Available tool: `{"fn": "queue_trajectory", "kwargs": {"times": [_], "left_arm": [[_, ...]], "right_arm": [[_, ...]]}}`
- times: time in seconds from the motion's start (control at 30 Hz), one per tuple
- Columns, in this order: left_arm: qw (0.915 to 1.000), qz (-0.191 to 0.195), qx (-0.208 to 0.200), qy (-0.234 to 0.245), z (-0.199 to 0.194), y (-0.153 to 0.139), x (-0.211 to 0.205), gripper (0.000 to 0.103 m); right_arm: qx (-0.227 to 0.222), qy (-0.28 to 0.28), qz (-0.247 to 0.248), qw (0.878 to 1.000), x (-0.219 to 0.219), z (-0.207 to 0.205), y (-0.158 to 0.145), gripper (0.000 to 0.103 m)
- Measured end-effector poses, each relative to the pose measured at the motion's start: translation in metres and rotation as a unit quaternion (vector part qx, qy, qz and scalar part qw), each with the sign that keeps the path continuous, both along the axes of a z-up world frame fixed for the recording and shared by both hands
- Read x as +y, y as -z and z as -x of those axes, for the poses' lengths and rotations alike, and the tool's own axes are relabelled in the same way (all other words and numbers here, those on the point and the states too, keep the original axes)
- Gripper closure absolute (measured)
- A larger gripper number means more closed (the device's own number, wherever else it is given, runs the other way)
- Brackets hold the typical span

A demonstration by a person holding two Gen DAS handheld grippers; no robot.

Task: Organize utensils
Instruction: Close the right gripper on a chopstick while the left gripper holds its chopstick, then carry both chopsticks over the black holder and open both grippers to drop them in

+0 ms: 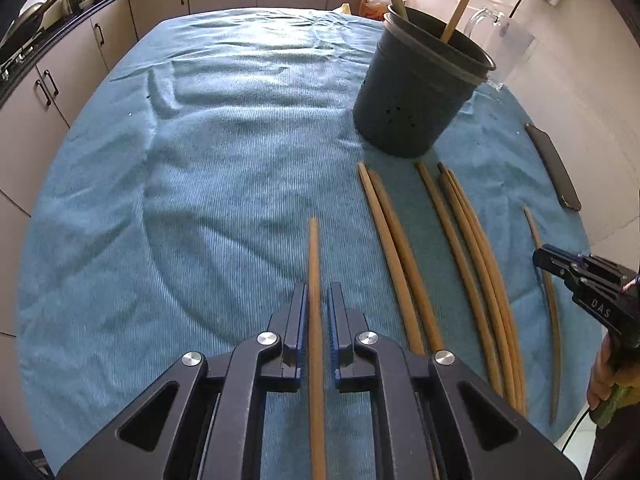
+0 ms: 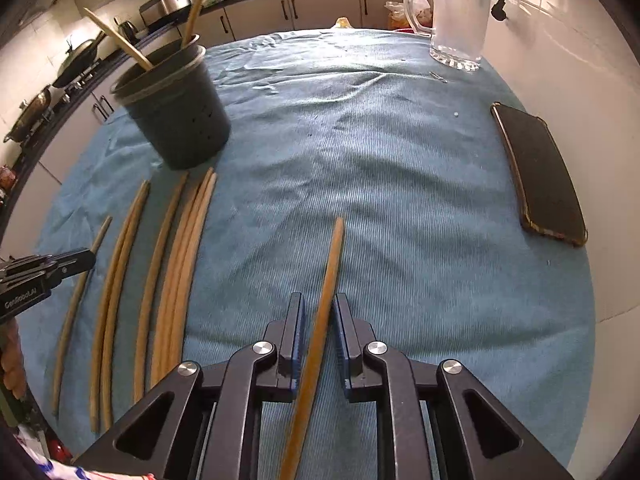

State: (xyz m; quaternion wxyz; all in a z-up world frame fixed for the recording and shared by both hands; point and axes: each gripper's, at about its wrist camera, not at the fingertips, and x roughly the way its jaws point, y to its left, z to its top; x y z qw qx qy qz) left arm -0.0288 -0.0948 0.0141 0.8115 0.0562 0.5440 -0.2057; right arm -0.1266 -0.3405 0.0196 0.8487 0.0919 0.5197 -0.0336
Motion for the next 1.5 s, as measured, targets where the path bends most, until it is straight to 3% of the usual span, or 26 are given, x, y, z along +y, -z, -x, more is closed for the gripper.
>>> {"fn": "queue_trajectory", "kwargs": {"times": [0.2, 0.33, 0.5, 0.6, 0.8, 1.0, 1.5], "left_arm": [[0.9997, -0.01, -0.019, 0.008, -0.005, 0.0, -0.011, 0.094], [0.9992, -0.01, -0.038, 0.011, -0.003, 0.001, -0.012, 0.098], [0.9983, 0.002, -0.058, -0.011, 0.002, -0.01, -0.002, 0.098], [0.9959, 0.021, -0.086, -0.016, 0.013, -0.034, 0.007, 0.098], [0.9856, 0.07, -0.152, -0.019, 0.053, -0.091, 0.025, 0.098], [0.9736, 0.099, -0.205, -0.007, 0.095, -0.128, 0.032, 0.098], [0.9509, 0.14, -0.276, 0.006, 0.163, -0.174, 0.044, 0.098]], "right_arm": [[0.017, 0.002, 0.028, 0.999, 0.006, -0.023, -0.001, 0.088], [-0.003, 0.007, 0.051, 0.999, 0.012, -0.022, 0.0, 0.094], [-0.037, 0.024, 0.011, 0.999, 0.002, -0.013, -0.007, 0.097], [-0.07, 0.027, -0.001, 0.997, -0.001, 0.0, -0.023, 0.097], [-0.141, 0.039, -0.009, 0.989, -0.003, 0.033, -0.066, 0.097], [-0.201, 0.04, -0.008, 0.979, 0.007, 0.07, -0.102, 0.097], [-0.285, 0.037, 0.006, 0.958, 0.027, 0.135, -0.145, 0.097]]}}
